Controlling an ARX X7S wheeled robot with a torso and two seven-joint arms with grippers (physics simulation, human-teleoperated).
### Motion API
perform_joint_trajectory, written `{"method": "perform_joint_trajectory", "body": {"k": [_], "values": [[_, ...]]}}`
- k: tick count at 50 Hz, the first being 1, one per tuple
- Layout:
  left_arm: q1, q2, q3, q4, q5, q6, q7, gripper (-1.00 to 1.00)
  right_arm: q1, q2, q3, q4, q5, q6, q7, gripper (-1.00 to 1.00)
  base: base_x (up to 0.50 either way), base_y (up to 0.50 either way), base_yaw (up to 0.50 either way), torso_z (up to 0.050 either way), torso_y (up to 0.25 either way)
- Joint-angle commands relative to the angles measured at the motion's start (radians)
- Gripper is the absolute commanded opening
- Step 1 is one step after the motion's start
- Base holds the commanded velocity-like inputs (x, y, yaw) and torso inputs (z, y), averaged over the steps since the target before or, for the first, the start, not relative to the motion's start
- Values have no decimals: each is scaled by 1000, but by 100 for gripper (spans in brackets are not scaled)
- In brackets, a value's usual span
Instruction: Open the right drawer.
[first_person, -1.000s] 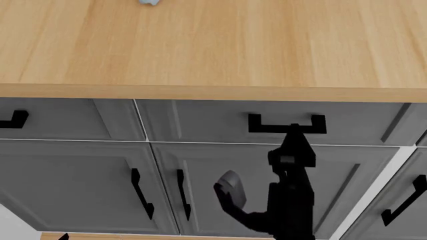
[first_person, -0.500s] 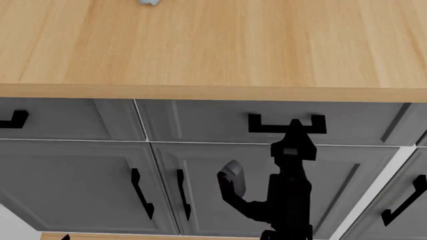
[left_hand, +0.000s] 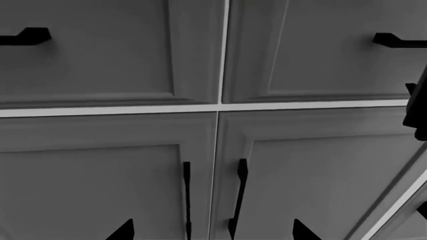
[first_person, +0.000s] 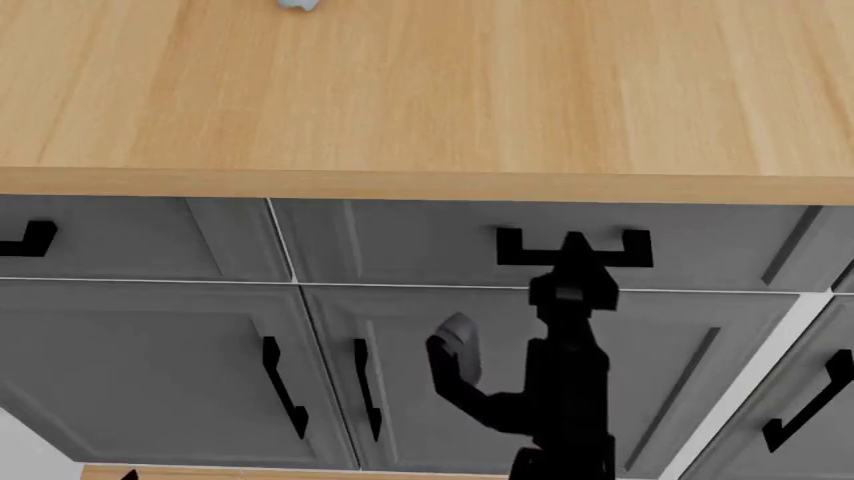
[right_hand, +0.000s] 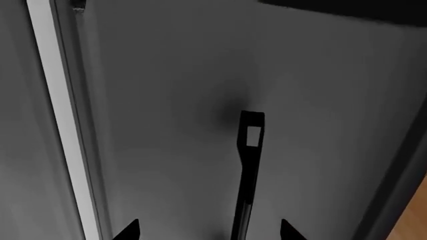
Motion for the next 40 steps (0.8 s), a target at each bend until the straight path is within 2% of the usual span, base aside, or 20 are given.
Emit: {"method": "perform_joint_trajectory", "body": {"k": [1,13,28,40], "values": [[4,-3,0,5,-3,7,-7,100,64,-38,-32,156,49,-83,73,100,0,0,0,0,0],[0,-4,8,-5,1,9,-10,100,78,-12,-165,157,189,-75,103,100,0,0,0,0,0],[5,-7,11,8,-1,4,-22,100,126,-3,-513,158,535,-77,153,100,0,0,0,0,0],[2,-10,14,3,-3,9,-25,100,146,0,-701,158,729,-83,173,100,0,0,0,0,0]]}}
